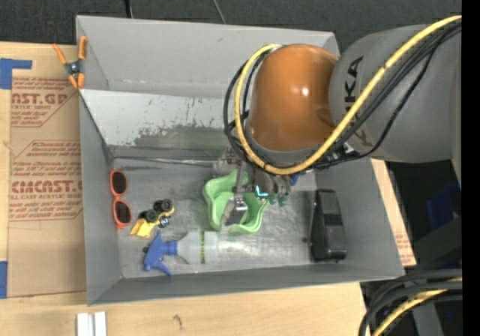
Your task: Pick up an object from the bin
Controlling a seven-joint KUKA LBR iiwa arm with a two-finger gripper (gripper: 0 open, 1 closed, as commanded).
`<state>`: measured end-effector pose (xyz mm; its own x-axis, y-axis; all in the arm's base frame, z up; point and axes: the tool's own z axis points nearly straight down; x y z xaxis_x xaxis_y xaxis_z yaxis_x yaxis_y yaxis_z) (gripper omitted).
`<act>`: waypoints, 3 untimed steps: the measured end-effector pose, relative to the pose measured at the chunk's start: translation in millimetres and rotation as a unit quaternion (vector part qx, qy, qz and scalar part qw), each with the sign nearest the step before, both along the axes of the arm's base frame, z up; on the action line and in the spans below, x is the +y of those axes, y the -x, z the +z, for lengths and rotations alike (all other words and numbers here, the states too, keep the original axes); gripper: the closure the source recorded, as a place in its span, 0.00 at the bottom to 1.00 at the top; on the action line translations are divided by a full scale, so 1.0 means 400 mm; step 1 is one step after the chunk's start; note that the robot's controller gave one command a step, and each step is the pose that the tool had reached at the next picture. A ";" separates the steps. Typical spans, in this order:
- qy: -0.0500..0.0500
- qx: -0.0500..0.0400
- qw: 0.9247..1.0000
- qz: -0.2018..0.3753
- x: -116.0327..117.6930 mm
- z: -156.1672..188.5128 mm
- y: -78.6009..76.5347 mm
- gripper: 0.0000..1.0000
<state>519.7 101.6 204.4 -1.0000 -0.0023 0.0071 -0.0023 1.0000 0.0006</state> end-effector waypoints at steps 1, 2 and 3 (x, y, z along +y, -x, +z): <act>0.000 -0.004 1.000 -0.001 -0.001 0.010 -0.005 0.00; -0.001 -0.005 1.000 -0.001 -0.002 0.007 -0.006 0.00; 0.001 -0.001 1.000 0.009 -0.007 -0.065 -0.069 0.00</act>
Offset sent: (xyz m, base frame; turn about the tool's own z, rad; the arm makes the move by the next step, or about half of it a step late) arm 0.0285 -0.0387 -0.1248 0.1604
